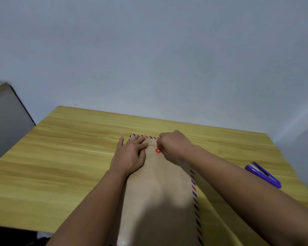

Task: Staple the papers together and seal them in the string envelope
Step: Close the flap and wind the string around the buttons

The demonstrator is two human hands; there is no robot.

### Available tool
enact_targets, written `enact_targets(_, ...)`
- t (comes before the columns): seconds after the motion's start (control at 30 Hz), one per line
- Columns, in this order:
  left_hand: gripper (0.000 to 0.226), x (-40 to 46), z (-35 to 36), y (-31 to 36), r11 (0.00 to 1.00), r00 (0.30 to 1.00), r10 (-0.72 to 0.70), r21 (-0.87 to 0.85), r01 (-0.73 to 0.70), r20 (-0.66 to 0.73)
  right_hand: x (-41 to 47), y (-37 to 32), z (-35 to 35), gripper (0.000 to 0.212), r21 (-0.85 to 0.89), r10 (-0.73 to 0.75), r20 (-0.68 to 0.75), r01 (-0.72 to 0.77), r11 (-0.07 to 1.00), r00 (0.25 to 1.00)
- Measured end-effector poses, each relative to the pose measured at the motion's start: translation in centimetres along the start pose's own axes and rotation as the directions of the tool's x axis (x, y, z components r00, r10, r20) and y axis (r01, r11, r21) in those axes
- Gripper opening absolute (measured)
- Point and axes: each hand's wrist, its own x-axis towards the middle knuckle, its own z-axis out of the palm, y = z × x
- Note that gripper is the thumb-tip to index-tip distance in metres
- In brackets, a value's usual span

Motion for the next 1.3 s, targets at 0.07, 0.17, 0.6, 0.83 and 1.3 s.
enact_targets(0.07,0.043,0.0,-0.1,0.1,1.000,1.000,-0.001,0.009,0.001,0.007,-1.3,0.3,0.3,0.018,-0.002,-0.051,-0.036,0.051,0.999,0.998)
enact_targets(0.17,0.042,0.0,-0.2,0.2,1.000,1.000,-0.004,0.023,0.004,0.015,-2.8,0.2,0.5,0.024,0.058,-0.001,-0.079,0.005,0.998,0.997)
enact_targets(0.6,0.042,-0.1,-0.5,0.4,1.000,1.000,-0.013,0.012,0.013,0.019,-3.7,-2.8,0.3,0.019,0.144,0.372,0.058,-0.376,0.915,0.927)
enact_targets(0.83,0.042,-0.1,-0.5,0.4,1.000,1.000,-0.009,0.003,0.009,0.014,-2.0,-4.3,-1.0,0.022,0.240,0.215,0.067,-0.225,0.944,0.974)
enact_targets(1.3,0.043,-0.2,-0.4,0.3,1.000,1.000,-0.008,0.019,0.008,0.023,3.5,0.1,-2.2,0.009,0.421,0.028,0.282,-0.150,0.895,0.959)
